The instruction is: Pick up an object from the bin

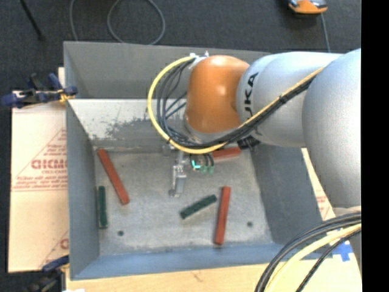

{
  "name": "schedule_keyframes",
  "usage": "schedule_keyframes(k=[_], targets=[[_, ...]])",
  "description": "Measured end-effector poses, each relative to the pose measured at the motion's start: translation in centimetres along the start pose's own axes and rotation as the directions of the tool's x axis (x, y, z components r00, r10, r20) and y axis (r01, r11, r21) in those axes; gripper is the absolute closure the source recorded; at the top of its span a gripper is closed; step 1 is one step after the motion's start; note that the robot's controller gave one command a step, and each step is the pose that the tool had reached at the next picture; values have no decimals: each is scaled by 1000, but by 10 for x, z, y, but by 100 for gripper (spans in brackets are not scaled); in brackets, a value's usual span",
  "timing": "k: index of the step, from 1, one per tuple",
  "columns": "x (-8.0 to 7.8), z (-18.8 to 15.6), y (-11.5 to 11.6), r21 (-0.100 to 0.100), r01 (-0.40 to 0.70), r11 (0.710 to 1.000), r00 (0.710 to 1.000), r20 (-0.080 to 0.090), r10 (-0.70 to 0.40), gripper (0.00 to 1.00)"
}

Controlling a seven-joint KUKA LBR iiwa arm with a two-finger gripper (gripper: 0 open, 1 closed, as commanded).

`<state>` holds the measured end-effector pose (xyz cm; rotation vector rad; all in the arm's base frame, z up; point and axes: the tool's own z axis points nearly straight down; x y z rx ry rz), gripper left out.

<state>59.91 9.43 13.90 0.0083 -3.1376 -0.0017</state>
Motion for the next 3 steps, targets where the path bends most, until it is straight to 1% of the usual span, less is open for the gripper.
schedule_keyframes(k=[1,2,3], targets=[[79,73,-53,4,18,1000,1000,-6,-18,0],[108,69,-92,4,37,999,999,4,-37,0],[107,69,-90,1,36,999,999,7,-36,100]])
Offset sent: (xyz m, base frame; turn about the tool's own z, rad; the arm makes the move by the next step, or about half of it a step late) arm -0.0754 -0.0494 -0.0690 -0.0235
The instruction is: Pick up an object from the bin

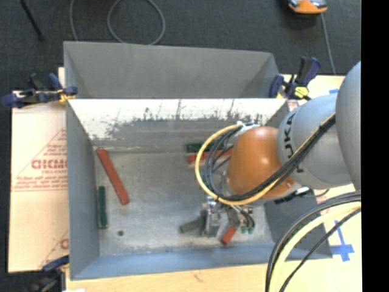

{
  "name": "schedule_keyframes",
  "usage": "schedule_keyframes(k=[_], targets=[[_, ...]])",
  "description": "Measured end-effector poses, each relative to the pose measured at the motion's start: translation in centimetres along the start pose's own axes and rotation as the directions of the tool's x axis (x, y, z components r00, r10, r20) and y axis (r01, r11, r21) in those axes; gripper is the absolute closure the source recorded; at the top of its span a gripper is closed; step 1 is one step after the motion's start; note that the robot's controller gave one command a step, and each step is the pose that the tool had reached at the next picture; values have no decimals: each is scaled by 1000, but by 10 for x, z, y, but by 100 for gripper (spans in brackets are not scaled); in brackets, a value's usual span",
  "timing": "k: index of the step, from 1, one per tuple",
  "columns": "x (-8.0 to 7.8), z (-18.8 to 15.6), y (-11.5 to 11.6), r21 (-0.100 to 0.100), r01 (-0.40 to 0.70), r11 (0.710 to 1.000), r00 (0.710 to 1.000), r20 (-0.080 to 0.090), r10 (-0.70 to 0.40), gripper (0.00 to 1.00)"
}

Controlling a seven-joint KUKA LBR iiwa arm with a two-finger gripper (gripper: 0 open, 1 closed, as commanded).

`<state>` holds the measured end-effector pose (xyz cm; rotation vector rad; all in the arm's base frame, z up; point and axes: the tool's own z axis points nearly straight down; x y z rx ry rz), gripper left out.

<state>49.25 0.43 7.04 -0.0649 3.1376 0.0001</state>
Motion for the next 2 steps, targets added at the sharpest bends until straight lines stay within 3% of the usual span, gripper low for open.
schedule_keyframes(k=[1,2], targets=[[-7,-133,9,1,8,1000,1000,9,-8,100],[-5,-128,9,0,5,1000,1000,0,-5,0]])
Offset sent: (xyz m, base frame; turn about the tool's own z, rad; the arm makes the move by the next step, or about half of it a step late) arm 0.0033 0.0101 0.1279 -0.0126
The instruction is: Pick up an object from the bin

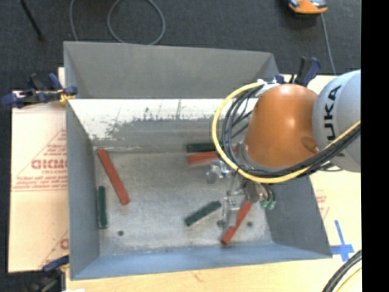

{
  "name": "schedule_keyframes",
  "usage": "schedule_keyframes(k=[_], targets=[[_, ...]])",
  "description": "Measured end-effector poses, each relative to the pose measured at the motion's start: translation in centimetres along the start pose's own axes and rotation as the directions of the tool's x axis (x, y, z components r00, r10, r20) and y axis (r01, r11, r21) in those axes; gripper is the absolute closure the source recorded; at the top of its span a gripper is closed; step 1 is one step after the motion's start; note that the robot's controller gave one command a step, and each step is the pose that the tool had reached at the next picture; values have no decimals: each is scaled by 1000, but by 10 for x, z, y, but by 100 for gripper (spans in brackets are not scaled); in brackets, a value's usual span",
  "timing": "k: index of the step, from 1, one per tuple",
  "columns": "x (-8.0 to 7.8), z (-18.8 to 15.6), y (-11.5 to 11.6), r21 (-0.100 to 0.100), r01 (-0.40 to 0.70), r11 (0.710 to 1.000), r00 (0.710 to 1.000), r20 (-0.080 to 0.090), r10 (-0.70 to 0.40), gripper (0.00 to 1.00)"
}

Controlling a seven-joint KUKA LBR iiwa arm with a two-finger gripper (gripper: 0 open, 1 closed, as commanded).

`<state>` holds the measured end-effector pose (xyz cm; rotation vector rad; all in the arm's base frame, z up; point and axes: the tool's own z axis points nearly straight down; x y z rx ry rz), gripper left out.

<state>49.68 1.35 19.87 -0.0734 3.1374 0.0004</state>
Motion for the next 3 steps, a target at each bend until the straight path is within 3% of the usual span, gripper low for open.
schedule_keyframes(k=[1,2,3], targets=[[4,131,6,-1,95,996,996,-3,-95,0],[3,128,6,-1,91,996,996,1,-91,100],[-11,-11,12,2,94,996,996,9,-94,100]])
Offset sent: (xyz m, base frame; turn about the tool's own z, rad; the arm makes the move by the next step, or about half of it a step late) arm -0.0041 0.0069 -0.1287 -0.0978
